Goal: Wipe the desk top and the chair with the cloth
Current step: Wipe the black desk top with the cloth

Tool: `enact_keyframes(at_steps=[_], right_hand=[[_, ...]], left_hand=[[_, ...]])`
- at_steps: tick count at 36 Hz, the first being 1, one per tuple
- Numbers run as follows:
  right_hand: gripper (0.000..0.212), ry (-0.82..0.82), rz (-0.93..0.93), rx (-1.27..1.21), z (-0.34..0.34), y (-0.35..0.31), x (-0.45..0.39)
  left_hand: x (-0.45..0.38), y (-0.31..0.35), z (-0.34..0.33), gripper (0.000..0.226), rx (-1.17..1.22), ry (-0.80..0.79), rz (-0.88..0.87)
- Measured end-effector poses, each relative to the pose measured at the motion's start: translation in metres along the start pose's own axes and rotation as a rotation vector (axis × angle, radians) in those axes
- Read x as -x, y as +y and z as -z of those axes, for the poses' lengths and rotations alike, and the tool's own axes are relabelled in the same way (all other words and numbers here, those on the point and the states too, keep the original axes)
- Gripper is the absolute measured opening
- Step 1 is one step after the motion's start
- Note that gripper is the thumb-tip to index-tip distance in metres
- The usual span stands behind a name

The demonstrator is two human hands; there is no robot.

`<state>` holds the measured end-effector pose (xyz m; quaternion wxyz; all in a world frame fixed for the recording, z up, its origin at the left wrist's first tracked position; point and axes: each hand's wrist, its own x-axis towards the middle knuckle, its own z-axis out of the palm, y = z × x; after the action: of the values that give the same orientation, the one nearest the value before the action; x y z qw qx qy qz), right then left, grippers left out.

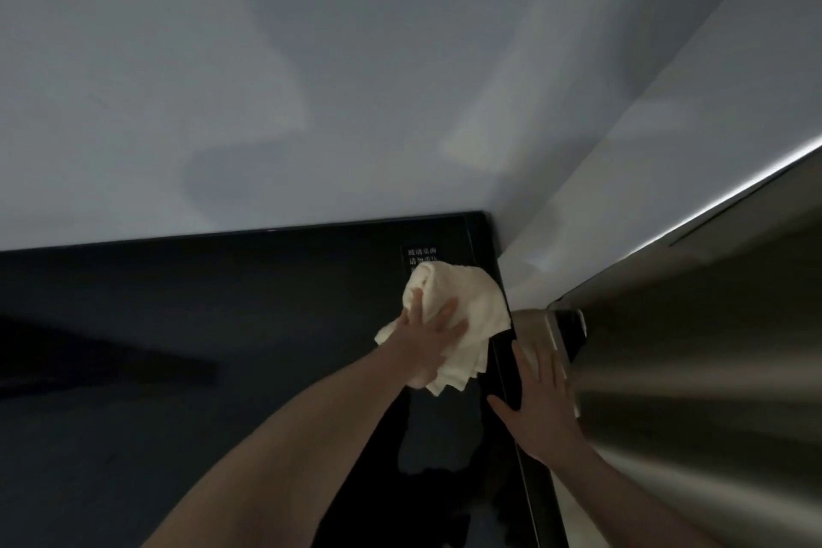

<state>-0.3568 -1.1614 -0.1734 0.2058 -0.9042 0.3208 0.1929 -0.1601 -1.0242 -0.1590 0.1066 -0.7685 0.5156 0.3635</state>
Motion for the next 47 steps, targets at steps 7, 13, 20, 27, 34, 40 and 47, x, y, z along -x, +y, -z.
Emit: enact_keyframes(at_steps=[7, 13, 20, 27, 34, 40, 47], right_hand=[[0.094, 0.023, 0.02, -0.017, 0.009, -0.046, -0.018], [0.1, 0.027, 0.054, -0.031, 0.007, -0.099, -0.051], [0.116, -0.116, -0.035, -0.058, 0.002, -0.127, -0.084], [0.099, -0.143, -0.034, -0.05, 0.015, -0.132, -0.118], [0.091, -0.056, -0.13, 0.009, 0.03, -0.142, -0.15], [0.099, -0.025, -0.17, 0.024, 0.011, -0.176, -0.14], [0.1, -0.198, 0.077, 0.062, -0.035, -0.285, -0.104]], left_hand=[[0.059, -0.045, -0.005, 0.086, 0.377, 0.188, 0.09], [0.112, -0.132, -0.058, 0.099, 0.413, 0.159, 0.462], [0.16, -0.181, -0.09, 0.125, 0.514, 0.009, 0.658], [0.158, -0.189, -0.096, 0.128, 0.564, 0.015, 0.65], [0.157, -0.19, -0.096, 0.126, 0.575, 0.037, 0.634], [0.158, -0.193, -0.096, 0.125, 0.54, 0.044, 0.621], [0.163, -0.198, -0.097, 0.124, 0.479, 0.033, 0.58]])
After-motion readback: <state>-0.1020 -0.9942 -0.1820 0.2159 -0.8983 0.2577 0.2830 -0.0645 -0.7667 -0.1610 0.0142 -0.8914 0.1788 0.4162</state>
